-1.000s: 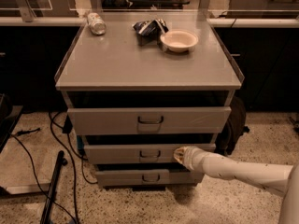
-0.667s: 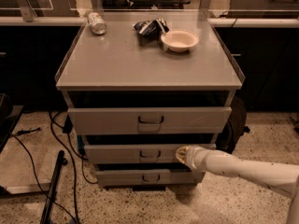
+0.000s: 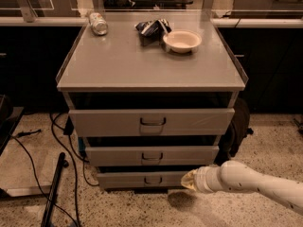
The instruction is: Close middle drawer
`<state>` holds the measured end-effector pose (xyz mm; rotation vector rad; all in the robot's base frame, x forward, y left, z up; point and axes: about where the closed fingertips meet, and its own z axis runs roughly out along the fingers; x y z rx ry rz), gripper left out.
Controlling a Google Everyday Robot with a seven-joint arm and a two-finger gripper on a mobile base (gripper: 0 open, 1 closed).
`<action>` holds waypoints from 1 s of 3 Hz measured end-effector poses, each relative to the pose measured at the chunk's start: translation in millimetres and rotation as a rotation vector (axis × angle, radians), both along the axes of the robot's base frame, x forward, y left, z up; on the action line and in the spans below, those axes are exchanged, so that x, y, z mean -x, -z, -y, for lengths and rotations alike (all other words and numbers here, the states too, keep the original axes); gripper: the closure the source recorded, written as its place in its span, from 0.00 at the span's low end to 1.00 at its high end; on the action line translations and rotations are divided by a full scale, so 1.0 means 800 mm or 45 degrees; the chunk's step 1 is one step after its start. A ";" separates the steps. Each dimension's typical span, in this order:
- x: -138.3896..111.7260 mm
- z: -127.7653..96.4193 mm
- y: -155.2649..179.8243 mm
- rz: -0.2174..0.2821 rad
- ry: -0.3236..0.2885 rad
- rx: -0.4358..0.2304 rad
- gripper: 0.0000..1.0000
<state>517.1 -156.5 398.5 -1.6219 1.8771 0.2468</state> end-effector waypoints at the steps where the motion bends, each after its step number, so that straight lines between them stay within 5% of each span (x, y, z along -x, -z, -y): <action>1: 0.023 -0.008 0.006 -0.080 -0.060 -0.008 0.74; 3: 0.023 -0.008 0.006 -0.080 -0.060 -0.008 0.27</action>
Offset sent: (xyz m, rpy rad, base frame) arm -0.0186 0.0060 -0.0045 0.0066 0.0627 0.0471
